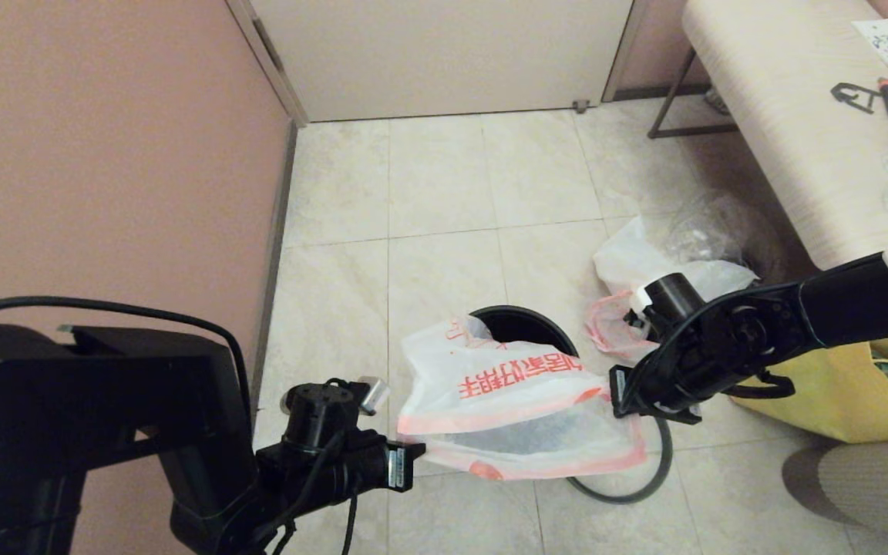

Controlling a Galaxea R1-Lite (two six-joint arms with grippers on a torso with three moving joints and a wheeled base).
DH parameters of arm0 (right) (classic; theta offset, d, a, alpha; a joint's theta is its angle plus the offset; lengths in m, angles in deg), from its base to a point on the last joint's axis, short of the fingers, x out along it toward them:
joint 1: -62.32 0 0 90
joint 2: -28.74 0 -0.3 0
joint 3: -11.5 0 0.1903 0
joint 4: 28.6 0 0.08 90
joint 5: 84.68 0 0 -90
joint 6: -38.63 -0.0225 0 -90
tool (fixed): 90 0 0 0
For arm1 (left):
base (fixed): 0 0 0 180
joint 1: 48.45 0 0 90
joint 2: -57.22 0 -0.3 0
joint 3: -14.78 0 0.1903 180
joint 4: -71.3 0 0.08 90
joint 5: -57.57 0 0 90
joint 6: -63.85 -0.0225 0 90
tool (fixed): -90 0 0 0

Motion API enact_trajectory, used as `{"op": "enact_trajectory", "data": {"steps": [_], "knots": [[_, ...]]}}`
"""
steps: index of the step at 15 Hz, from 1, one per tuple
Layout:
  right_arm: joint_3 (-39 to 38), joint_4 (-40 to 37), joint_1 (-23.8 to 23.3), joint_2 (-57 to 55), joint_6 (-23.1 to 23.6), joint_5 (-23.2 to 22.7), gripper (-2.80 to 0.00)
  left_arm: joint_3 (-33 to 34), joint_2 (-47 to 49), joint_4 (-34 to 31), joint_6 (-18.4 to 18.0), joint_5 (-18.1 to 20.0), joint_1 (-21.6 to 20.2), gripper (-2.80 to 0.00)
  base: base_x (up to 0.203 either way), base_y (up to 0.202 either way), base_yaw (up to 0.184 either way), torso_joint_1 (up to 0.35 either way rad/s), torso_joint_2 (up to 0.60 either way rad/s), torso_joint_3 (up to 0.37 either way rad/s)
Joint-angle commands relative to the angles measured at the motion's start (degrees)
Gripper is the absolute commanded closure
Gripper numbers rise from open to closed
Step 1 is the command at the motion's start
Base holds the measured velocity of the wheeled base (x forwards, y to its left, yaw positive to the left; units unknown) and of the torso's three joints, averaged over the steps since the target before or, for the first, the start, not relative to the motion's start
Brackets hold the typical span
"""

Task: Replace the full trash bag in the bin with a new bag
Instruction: Put the new garbage bag on the trash can

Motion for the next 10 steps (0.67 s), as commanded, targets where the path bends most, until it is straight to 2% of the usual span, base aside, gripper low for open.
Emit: {"op": "enact_trajectory", "data": {"steps": [1,3,6,10], "knots": [[-0.02,-0.08,-0.12,-1.21,-0.21,0.36,0.0,-0.31,2.5,0.33,-0.61,0.04,-0.55,0.0,0.0,0.0,0.0,0.0,0.0,0.0],[0.03,0.94,-0.57,-2.94,-0.18,1.02,0.0,-1.0,4.23,0.42,-4.0,-0.03,-1.58,0.0,0.0,0.0,0.0,0.0,0.0,0.0],[1.05,6.75,-1.2,-6.89,0.19,1.66,0.0,-1.54,5.36,0.31,-4.35,-0.36,-1.66,0.0,0.0,0.0,0.0,0.0,0.0,0.0],[7.62,7.37,-2.54,-10.81,0.62,1.85,0.0,-7.05,9.07,-0.63,-4.46,-2.98,-2.17,0.0,0.0,0.0,0.0,0.0,0.0,0.0]]}}
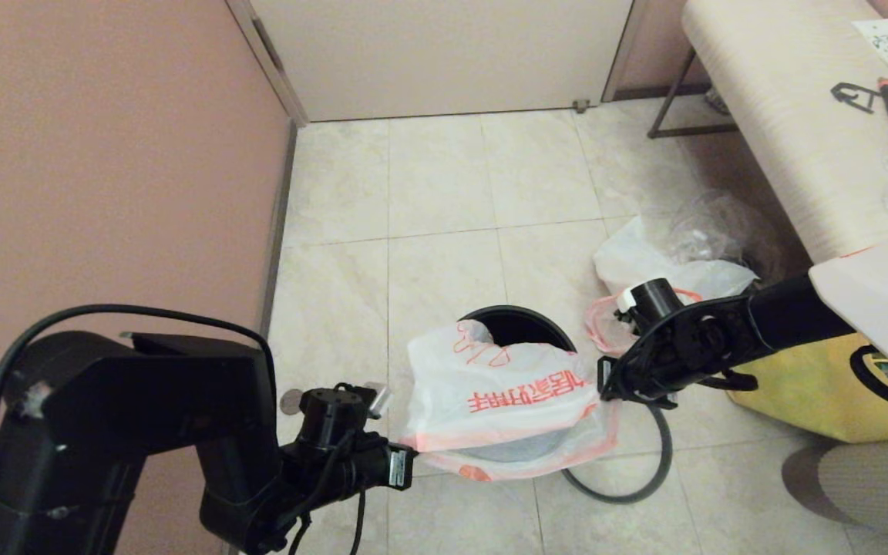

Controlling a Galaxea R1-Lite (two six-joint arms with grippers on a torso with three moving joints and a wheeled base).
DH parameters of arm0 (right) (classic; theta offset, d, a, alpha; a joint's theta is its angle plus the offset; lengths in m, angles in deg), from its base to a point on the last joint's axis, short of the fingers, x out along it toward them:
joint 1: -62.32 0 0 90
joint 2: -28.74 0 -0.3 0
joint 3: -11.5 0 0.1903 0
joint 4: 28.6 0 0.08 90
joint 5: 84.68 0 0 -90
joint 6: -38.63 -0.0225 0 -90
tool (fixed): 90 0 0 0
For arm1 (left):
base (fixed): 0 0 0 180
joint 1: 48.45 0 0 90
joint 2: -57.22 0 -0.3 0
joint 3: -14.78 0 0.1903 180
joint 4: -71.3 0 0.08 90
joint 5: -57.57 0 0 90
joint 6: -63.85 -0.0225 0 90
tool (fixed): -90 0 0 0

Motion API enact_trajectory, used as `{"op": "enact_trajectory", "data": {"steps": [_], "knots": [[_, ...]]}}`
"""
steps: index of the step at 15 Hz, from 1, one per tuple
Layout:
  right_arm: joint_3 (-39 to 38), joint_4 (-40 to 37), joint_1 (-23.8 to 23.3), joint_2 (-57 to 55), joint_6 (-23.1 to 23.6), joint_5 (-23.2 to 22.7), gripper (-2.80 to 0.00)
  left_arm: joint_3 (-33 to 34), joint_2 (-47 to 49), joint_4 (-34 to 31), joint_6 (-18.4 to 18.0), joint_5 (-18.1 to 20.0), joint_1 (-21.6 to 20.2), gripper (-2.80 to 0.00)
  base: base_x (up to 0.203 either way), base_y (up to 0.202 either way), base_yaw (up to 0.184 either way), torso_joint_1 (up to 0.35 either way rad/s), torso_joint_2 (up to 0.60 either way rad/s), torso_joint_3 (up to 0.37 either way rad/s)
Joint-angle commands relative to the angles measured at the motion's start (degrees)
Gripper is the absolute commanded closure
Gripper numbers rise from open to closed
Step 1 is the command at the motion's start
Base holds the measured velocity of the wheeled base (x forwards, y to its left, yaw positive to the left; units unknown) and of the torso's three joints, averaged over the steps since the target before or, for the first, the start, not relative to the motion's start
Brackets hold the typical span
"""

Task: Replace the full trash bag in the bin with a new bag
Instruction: Put the new garbage bag on the trash can

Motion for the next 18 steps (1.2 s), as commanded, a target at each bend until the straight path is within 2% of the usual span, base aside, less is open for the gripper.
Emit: {"op": "enact_trajectory", "data": {"steps": [1,3,4,5,7,10,13,18], "knots": [[3.06,-0.13,-0.74,-2.99,0.03,0.6,0.0,-2.74,1.95,-0.99,0.09,-1.14,0.08,0.0,0.0,0.0,0.0,0.0,0.0,0.0],[4.32,-0.17,-0.92,-4.85,1.57,4.74,0.0,-4.75,1.97,-2.36,0.13,-1.84,0.12,0.0,0.0,0.0,0.0,0.0,0.0,0.0],[4.84,0.01,-0.92,-5.65,2.52,7.4,0.0,-6.4,2.01,-3.23,0.22,-3.36,0.09,0.0,0.0,0.0,0.0,0.0,0.0,0.0],[5.42,0.16,-0.96,-5.74,2.81,7.95,0.0,-7.48,2.0,-3.46,0.31,-4.87,0.11,0.0,0.0,0.0,0.0,0.0,0.0,0.0],[6.19,1.06,-1.01,-5.65,2.73,8.18,0.0,-9.13,1.67,-3.42,0.37,-6.06,0.36,0.0,0.0,0.0,0.0,0.0,0.0,0.0],[5.39,11.62,-0.89,-5.81,1.62,8.04,0.0,-11.2,-0.41,-3.5,0.54,-6.2,1.54,0.0,0.0,0.0,0.0,0.0,0.0,0.0],[4.05,17.04,-0.11,-6.42,0.89,7.89,0.0,-11.27,-0.36,-3.38,0.62,-6.37,2.23,0.0,0.0,0.0,0.0,0.0,0.0,0.0],[6.17,22.03,5.05,-10.69,1.3,7.9,0.0,-10.58,0.35,-2.99,1.4,-6.34,1.43,0.0,0.0,0.0,0.0,0.0,0.0,0.0]]}}
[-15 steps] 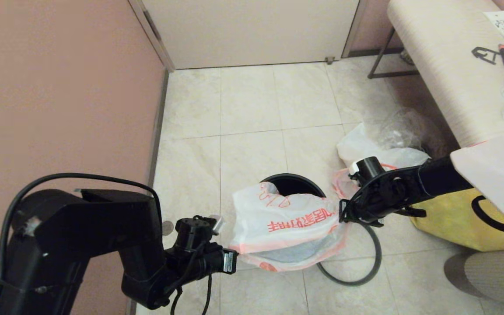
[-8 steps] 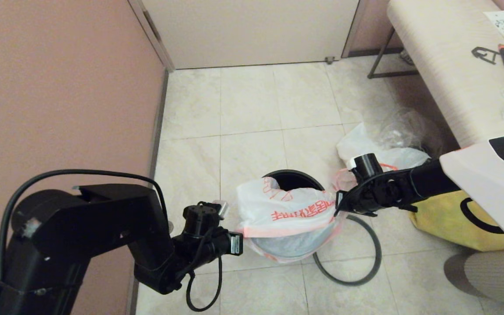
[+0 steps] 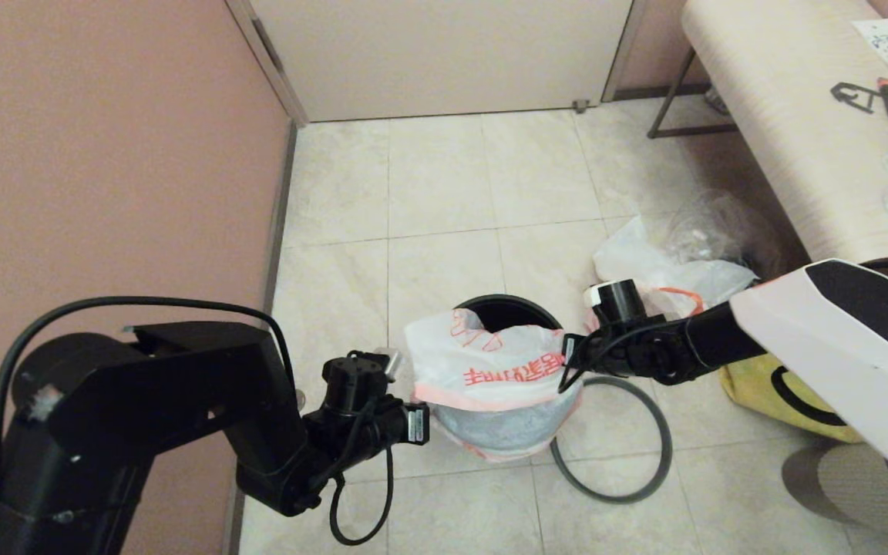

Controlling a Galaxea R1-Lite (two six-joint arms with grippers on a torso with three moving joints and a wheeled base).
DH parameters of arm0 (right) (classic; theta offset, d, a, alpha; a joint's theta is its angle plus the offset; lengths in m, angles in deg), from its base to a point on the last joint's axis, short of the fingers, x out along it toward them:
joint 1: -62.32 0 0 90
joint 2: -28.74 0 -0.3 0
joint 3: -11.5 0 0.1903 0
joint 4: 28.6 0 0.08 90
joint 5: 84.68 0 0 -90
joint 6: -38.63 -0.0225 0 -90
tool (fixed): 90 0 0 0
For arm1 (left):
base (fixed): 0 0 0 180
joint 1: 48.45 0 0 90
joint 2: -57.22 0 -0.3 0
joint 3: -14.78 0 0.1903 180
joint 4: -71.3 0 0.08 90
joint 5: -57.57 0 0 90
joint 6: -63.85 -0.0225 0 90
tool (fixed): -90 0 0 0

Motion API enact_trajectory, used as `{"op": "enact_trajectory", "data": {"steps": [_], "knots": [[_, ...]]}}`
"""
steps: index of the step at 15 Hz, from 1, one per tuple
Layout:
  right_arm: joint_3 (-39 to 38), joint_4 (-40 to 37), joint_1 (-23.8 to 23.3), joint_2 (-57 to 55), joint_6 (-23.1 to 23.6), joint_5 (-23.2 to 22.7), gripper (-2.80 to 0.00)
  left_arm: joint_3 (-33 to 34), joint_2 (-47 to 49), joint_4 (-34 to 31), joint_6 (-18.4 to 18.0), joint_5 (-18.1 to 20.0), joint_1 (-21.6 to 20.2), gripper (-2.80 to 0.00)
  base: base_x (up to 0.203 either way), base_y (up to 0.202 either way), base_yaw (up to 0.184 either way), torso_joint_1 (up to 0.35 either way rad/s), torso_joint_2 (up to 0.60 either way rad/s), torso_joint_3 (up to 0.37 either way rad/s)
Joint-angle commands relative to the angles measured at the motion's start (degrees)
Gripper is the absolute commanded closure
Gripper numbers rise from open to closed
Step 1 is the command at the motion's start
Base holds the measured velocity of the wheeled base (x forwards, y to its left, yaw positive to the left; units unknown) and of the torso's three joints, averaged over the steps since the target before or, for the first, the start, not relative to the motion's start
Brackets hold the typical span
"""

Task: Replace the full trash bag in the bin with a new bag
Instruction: Put the new garbage bag on the trash can

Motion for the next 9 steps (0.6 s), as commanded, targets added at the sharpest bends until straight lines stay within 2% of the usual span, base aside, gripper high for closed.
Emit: {"op": "enact_trajectory", "data": {"steps": [1,5,7,9], "knots": [[0.88,1.6,2.09,-1.81,0.47,-0.27,0.0,0.14,1.03,0.51,0.12,0.19,-0.61,0.0,0.0,0.0,0.0,0.0,0.0,0.0],[5.79,2.53,4.01,-2.94,4.39,-3.49,0.0,0.97,1.8,3.57,-0.01,0.28,-4.1,0.0,0.0,0.0,0.0,0.0,0.0,0.0],[5.67,2.36,4.61,-2.43,6.96,-3.35,0.0,2.36,2.03,6.41,-0.15,0.53,-7.01,0.0,0.0,0.0,0.0,0.0,0.0,0.0],[5.25,2.48,3.84,-2.42,7.09,-2.55,0.0,3.43,2.41,7.08,-0.25,0.48,-9.47,0.0,0.0,0.0,0.0,0.0,0.0,0.0]]}}
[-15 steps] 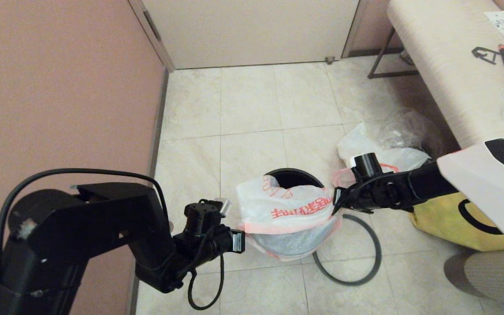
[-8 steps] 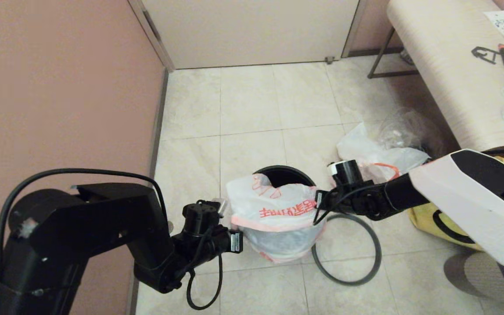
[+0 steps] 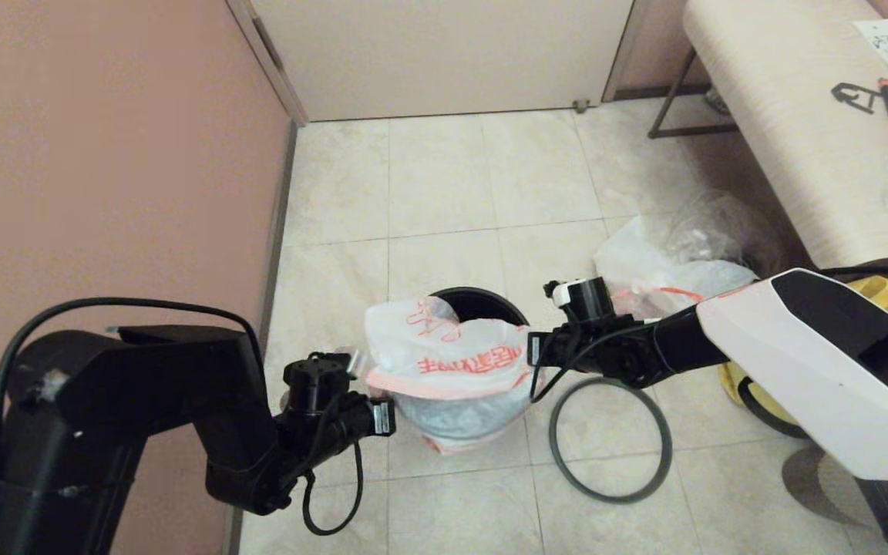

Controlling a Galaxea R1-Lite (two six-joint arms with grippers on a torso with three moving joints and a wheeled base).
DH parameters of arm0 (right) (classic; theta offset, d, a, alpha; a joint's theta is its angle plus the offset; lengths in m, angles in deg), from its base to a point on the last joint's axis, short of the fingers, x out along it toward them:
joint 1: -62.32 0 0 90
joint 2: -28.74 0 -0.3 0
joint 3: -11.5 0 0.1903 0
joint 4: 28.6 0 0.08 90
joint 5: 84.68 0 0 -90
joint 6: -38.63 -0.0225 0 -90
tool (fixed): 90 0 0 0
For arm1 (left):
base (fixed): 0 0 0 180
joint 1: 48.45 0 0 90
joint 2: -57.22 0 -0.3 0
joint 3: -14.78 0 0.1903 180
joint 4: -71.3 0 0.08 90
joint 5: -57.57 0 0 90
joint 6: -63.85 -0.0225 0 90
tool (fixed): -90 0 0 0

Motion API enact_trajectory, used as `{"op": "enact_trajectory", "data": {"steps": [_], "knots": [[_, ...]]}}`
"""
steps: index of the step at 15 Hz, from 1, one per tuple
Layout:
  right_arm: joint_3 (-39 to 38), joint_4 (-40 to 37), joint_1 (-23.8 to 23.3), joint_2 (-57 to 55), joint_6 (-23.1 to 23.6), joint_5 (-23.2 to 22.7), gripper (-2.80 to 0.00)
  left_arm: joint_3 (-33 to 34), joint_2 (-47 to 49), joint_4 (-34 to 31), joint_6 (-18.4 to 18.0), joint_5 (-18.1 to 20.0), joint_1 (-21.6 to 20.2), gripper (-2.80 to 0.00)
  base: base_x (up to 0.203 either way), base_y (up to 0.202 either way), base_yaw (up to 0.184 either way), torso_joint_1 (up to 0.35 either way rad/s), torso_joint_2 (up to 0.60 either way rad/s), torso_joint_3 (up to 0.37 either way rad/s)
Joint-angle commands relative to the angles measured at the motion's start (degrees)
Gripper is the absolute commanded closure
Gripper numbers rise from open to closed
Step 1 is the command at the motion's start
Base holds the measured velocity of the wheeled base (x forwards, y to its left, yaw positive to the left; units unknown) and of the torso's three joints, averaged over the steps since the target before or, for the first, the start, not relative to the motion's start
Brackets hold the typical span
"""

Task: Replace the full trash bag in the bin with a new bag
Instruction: Put the new garbage bag on the trash can

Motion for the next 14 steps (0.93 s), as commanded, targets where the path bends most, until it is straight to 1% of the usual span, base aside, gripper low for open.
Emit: {"op": "enact_trajectory", "data": {"steps": [1,4,7,11,13,14], "knots": [[0.14,0.37,-0.76,-0.23,-0.05,0.29,0.0,0.58,0.14,0.5,-0.01,-0.02,-2.4,0.0,0.0,0.0,0.0,0.0,0.0,0.0],[0.96,1.18,-1.55,-0.18,-0.31,0.11,0.0,0.49,-0.07,0.62,0.17,0.07,-2.84,0.0,0.0,0.0,0.0,0.0,0.0,0.0],[1.1,3.51,-1.66,-0.4,-0.22,0.13,0.0,0.44,0.85,5.43,0.14,0.13,-2.66,0.0,0.0,0.0,0.0,0.0,0.0,0.0],[1.04,3.43,-1.48,0.19,-0.06,0.04,0.0,1.67,-1.67,2.4,0.11,-0.35,-0.49,0.0,0.0,0.0,0.0,0.0,0.0,0.0],[1.04,3.43,-1.39,0.19,-0.13,0.04,0.0,1.47,-1.56,2.27,0.09,-0.46,-0.47,0.0,0.0,0.0,0.0,0.0,0.0,0.0],[1.04,3.34,-1.4,0.19,-0.13,0.04,0.0,1.53,-1.65,2.43,0.03,-0.46,-0.47,-2.8,0.0,0.0,0.0,0.0,0.0,0.0]]}}
